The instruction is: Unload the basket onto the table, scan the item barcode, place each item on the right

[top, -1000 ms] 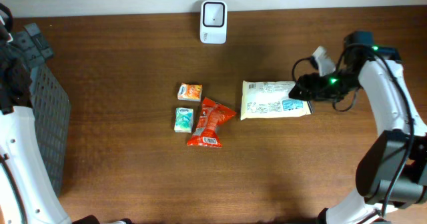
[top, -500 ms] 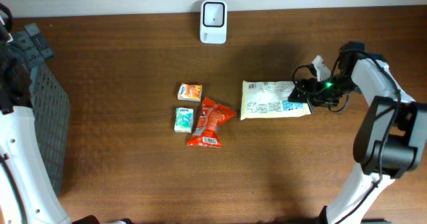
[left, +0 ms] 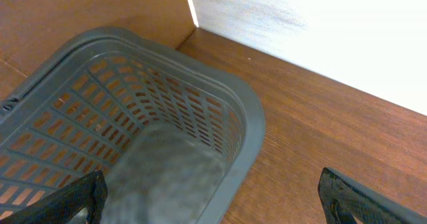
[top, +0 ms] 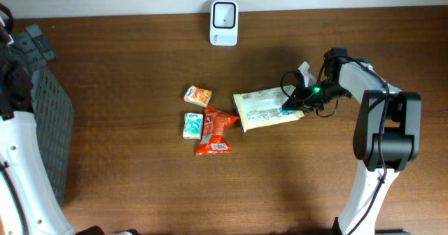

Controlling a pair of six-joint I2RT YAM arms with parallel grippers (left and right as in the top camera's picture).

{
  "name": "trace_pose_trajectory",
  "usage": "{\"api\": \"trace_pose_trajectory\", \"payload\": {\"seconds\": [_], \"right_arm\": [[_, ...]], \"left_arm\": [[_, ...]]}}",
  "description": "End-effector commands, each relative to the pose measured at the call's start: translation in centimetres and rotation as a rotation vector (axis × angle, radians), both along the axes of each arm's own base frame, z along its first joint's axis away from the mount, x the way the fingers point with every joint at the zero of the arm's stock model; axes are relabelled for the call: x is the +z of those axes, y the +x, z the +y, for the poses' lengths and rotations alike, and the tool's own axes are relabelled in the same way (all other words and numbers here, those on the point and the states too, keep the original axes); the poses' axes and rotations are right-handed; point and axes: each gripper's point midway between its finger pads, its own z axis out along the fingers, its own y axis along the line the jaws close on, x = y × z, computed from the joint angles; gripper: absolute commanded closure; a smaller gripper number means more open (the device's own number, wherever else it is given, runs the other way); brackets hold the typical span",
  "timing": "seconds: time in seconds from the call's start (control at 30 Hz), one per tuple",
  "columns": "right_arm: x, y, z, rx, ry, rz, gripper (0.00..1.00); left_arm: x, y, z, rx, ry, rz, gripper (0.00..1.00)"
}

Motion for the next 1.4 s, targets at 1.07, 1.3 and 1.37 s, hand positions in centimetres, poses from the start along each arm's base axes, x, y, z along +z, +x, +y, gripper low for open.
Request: {"api": "trace_pose_trajectory", "payload": {"seconds": [1.07, 1.3, 1.37], "right_arm": [[24.6, -4.6, 2.1, 0.159, 0.493, -0.616, 0.96], [27.0, -4.8, 2.0, 0.131, 0.611, -0.662, 0.96], [27.9, -4.8, 2.1, 0.128, 0.641, -0.676, 0.96]], "left_arm": [[0.1, -0.1, 0.1, 0.000, 0.008, 0.004, 0.01], [0.1, -0.1, 0.1, 0.000, 0.008, 0.004, 0.01], [0.1, -0.1, 0.1, 0.000, 0.008, 0.004, 0.01]]}}
